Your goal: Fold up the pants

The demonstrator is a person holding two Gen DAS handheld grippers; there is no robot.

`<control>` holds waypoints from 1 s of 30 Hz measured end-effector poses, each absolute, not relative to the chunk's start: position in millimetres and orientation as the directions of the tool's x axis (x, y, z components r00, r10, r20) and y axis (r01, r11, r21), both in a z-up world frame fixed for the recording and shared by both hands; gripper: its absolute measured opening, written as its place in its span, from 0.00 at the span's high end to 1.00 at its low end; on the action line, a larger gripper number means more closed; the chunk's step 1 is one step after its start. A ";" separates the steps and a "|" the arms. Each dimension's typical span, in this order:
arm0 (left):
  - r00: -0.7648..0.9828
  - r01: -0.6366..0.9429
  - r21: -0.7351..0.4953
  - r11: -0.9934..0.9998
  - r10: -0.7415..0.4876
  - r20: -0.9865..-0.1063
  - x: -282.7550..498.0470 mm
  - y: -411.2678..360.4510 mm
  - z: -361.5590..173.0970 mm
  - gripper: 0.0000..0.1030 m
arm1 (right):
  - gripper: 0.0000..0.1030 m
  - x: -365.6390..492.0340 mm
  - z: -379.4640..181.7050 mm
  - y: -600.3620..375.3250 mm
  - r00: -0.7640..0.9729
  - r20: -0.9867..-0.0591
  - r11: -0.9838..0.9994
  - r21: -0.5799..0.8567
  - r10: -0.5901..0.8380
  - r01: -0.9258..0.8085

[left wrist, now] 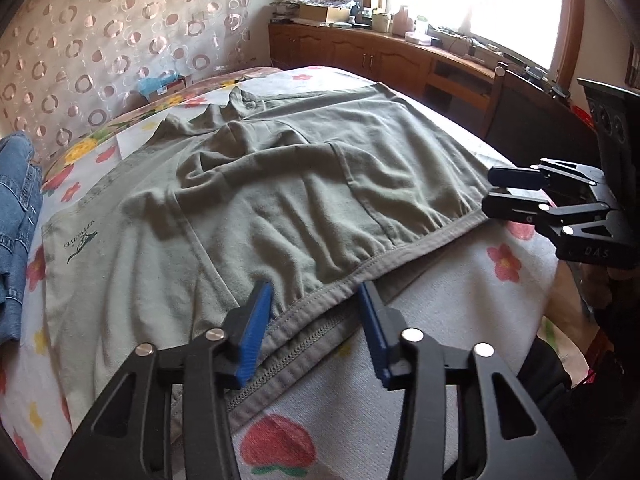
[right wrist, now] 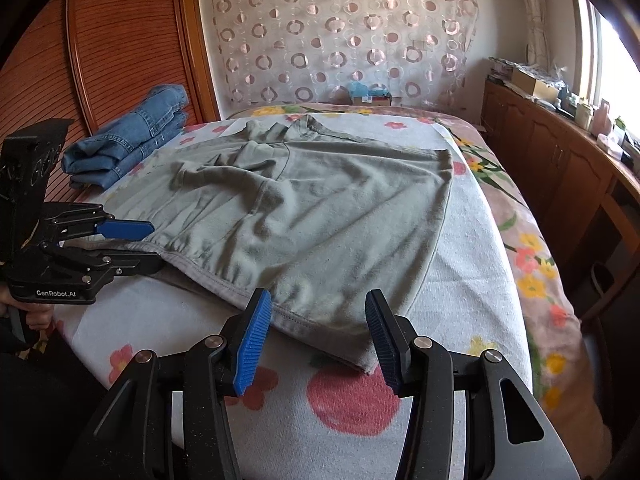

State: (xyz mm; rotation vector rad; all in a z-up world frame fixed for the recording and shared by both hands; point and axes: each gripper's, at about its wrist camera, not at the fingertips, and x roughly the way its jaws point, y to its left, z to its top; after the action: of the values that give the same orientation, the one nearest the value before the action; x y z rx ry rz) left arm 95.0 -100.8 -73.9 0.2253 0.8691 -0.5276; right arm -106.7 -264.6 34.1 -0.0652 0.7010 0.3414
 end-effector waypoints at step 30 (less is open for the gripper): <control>0.557 0.513 -0.036 0.858 -0.365 -0.746 66.5 -92.4 -60.5 0.87 | 0.56 -106.0 24.3 -268.4 0.715 -0.659 0.962 0.048 0.233 -0.269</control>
State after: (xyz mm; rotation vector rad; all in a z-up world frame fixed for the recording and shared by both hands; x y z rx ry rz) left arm 66.5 -92.4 -60.5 0.1938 0.8316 -0.5219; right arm -106.0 -268.4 24.3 -0.0523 0.7228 0.2778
